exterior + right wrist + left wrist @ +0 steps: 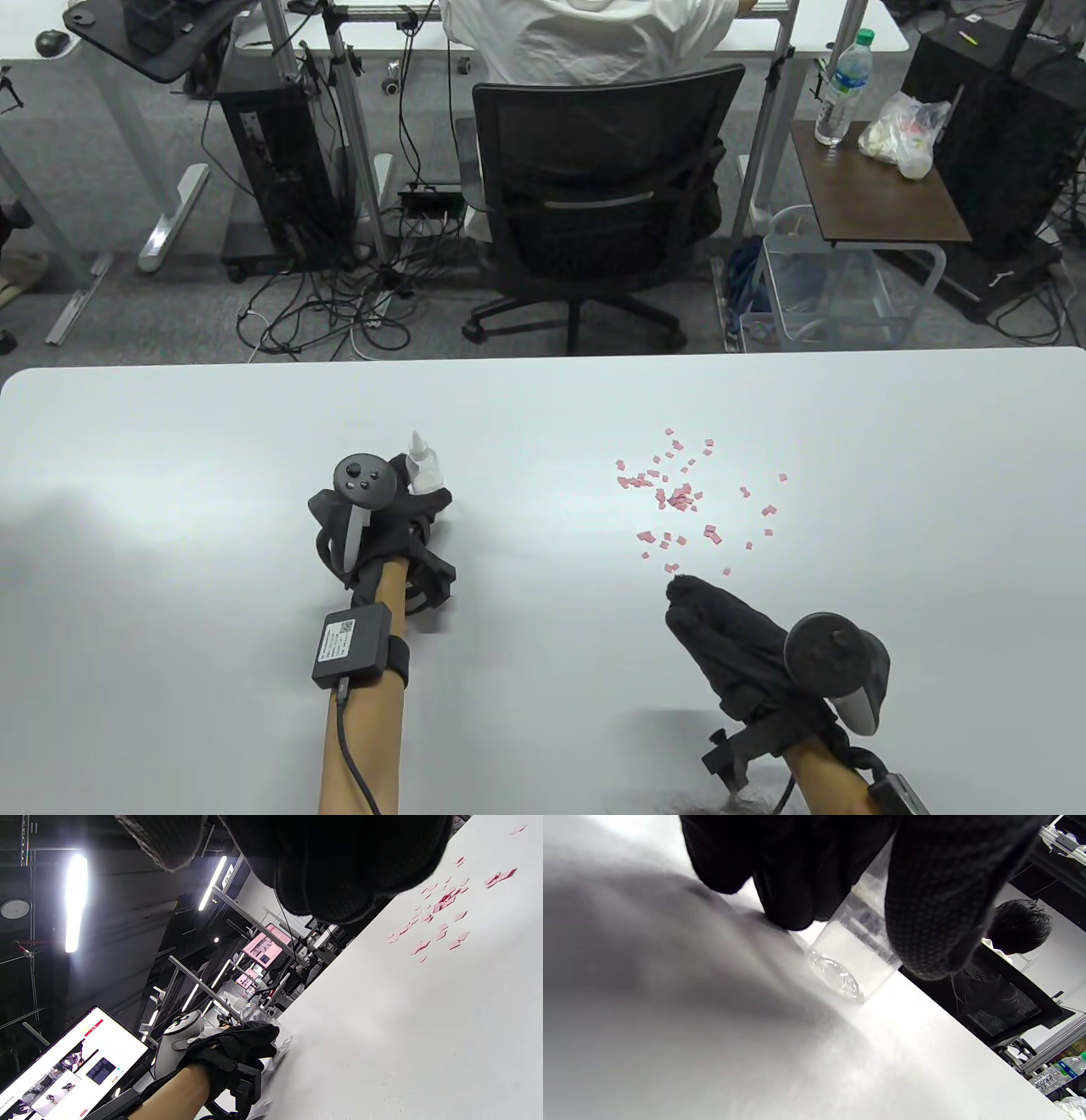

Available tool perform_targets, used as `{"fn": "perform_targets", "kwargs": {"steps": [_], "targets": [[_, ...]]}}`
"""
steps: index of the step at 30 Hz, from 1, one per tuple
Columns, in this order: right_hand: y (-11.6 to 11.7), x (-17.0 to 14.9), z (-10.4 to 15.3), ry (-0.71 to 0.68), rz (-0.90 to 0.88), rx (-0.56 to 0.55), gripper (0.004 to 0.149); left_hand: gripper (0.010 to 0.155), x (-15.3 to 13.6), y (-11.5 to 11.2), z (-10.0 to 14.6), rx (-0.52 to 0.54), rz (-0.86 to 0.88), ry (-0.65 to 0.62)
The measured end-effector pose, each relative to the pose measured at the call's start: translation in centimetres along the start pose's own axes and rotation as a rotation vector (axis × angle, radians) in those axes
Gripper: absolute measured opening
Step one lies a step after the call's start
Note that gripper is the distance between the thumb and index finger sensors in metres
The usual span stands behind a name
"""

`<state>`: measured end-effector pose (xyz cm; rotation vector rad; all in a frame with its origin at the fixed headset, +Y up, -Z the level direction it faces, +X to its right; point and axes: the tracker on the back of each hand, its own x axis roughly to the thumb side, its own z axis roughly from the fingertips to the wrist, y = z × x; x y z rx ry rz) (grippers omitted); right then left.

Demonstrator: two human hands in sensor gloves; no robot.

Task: Squeeze empty conical bottle to blow paper scraps with air puff

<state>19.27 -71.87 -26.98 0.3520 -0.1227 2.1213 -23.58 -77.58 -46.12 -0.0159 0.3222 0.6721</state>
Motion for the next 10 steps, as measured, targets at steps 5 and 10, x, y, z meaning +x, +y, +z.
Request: {"fn": "perform_targets", "kwargs": {"steps": [5, 10], "targets": [[-0.2, -0.3, -0.1, 0.034, 0.003, -0.012, 0.06, 0.089, -0.2, 1.0, 0.9, -0.046, -0.135, -0.008], [-0.4, -0.2, -0.3, 0.071, 0.068, -0.047, 0.045, 0.094, -0.9, 3.0, 3.5, -0.07, -0.258, 0.018]]}}
